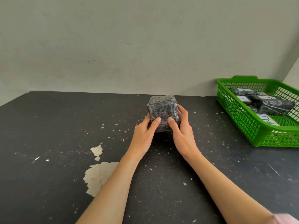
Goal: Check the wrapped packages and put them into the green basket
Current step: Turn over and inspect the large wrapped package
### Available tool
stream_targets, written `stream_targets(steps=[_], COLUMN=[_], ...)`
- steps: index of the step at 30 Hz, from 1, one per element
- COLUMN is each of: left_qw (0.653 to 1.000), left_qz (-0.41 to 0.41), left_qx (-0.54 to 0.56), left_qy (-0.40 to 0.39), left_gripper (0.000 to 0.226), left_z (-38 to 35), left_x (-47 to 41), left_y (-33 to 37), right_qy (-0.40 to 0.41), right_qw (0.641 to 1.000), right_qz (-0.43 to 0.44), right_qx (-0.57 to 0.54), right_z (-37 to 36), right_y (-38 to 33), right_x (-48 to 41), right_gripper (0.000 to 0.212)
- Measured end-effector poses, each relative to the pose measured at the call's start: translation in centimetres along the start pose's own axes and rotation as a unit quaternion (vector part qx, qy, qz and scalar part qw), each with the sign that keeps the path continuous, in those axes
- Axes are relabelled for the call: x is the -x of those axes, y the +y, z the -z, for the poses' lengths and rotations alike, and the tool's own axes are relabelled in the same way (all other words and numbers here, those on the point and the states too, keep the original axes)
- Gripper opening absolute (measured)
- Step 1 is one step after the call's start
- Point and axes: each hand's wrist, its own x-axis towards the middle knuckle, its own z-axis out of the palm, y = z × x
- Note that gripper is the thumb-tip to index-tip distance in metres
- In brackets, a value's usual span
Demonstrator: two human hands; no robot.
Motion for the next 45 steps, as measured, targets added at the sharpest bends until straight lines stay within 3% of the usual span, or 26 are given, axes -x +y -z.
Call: stream_targets(steps=[3, 7, 12, 15, 19, 24, 29, 32, 35, 37, 39, 41, 43, 45], left_qw=[1.0, 0.994, 0.986, 0.985, 0.986, 0.985, 0.985, 0.982, 0.974, 0.969, 0.97, 0.974, 0.977, 0.971], left_qz=[0.011, 0.043, 0.058, 0.029, -0.045, -0.075, -0.063, -0.054, -0.034, -0.018, -0.009, -0.001, 0.002, -0.006], left_qx=[0.014, 0.069, 0.105, 0.109, 0.103, 0.086, 0.119, 0.14, 0.182, 0.2, 0.198, 0.17, 0.107, 0.06], left_qy=[0.004, 0.077, 0.115, 0.133, 0.126, 0.127, 0.111, 0.118, 0.134, 0.142, 0.141, 0.148, 0.182, 0.231], left_gripper=[0.039, 0.045, 0.047, 0.05, 0.077, 0.041, 0.039, 0.039, 0.041, 0.037, 0.037, 0.038, 0.035, 0.026], left_z=[-0.1, 0.3, 0.5, 0.5, 0.4, 0.3, 0.6, 0.5, 0.6, 0.8, 0.8, 0.8, 0.9, 1.2], left_x=[0.0, -0.2, -0.4, -0.4, 0.2, 0.2, -0.1, -0.2, -0.2, -0.4, -0.4, -0.5, -0.6, -0.7], left_y=[-0.1, 0.1, -0.3, -0.4, 0.6, 0.5, 0.2, 0.1, 0.1, 0.1, 0.2, 0.0, -0.4, -0.9], right_qy=[-0.01, -0.059, -0.073, -0.073, -0.044, -0.034, -0.03, -0.016, 0.089, 0.15, 0.145, 0.115, 0.086, 0.09], right_qw=[1.0, 0.993, 0.978, 0.975, 0.973, 0.973, 0.971, 0.982, 0.989, 0.988, 0.981, 0.967, 0.974, 0.978], right_qz=[0.001, 0.049, 0.1, 0.111, 0.142, 0.149, 0.153, 0.136, 0.104, 0.021, -0.091, -0.149, -0.143, -0.125], right_qx=[0.01, 0.09, 0.167, 0.18, 0.176, 0.173, 0.182, 0.13, 0.063, 0.015, -0.096, -0.172, -0.155, -0.14], right_z=[0.0, -0.2, -0.4, -0.4, -0.5, -0.4, -0.5, -0.4, -0.4, 0.2, 1.1, 1.8, 1.8, 1.7], right_y=[0.1, -0.1, -0.2, 0.0, 0.1, 0.4, 0.3, 0.0, -0.5, -0.2, -0.1, 0.0, 0.2, 0.7], right_x=[0.1, 0.6, 0.5, 0.3, 0.3, 0.1, 0.2, 0.2, 0.1, -0.4, -0.9, -1.2, -1.3, -1.3], right_gripper=[0.061, 0.072, 0.077, 0.079, 0.074, 0.074, 0.074, 0.062, 0.041, 0.045, 0.061, 0.057, 0.038, 0.035])
